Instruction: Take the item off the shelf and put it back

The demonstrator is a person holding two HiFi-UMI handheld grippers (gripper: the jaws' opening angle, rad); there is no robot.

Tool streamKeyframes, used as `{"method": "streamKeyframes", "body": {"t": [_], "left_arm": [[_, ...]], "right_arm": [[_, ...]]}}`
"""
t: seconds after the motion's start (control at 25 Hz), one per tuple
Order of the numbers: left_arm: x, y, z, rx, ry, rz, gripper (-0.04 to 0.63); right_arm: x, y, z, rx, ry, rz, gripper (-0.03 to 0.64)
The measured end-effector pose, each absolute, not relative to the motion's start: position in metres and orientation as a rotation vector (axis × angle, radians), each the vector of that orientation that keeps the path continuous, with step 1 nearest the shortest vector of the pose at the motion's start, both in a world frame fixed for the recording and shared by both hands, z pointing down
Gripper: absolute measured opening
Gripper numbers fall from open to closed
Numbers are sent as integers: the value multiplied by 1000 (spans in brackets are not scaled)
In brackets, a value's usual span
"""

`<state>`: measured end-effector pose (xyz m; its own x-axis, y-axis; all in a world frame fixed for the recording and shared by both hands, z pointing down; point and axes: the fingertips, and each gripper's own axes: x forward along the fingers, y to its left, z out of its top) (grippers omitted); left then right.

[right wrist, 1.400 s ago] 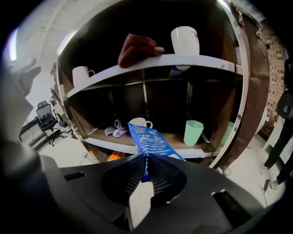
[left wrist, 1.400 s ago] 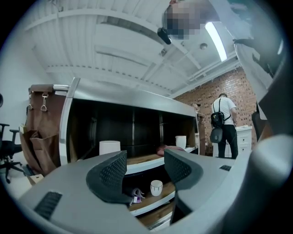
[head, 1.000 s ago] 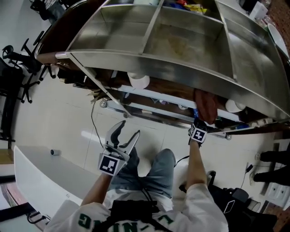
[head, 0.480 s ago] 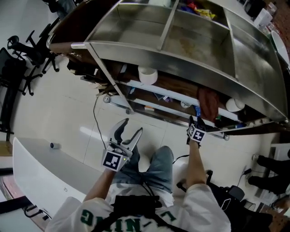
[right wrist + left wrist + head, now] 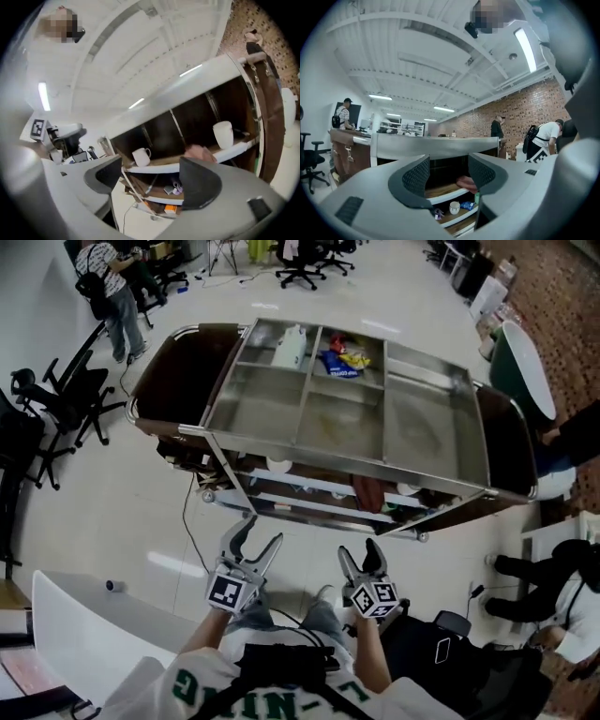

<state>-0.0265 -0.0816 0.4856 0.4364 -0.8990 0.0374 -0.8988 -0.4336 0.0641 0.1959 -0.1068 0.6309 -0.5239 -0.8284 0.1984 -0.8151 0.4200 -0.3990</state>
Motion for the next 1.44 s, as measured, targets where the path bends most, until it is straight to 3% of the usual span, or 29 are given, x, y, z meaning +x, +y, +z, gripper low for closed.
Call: {"method": "streamKeyframes", "body": {"t": [0.28, 0.44, 0.8, 1.44], "left_arm": [[-42, -91, 406, 2722, -1721, -133, 258], [-41, -91, 388, 2818, -1727, -156, 258], [-3, -91, 381, 2827, -1583, -214, 258], [-25, -77, 401, 2784, -1686, -143, 258]], "right_arm": [[188, -105, 441, -1424, 2670, -36, 412], [201, -110, 394, -1526, 2568, 90, 396], [196, -108, 375, -1523, 2542, 92, 393], [183, -106, 389, -1436, 2615, 35, 393]]}}
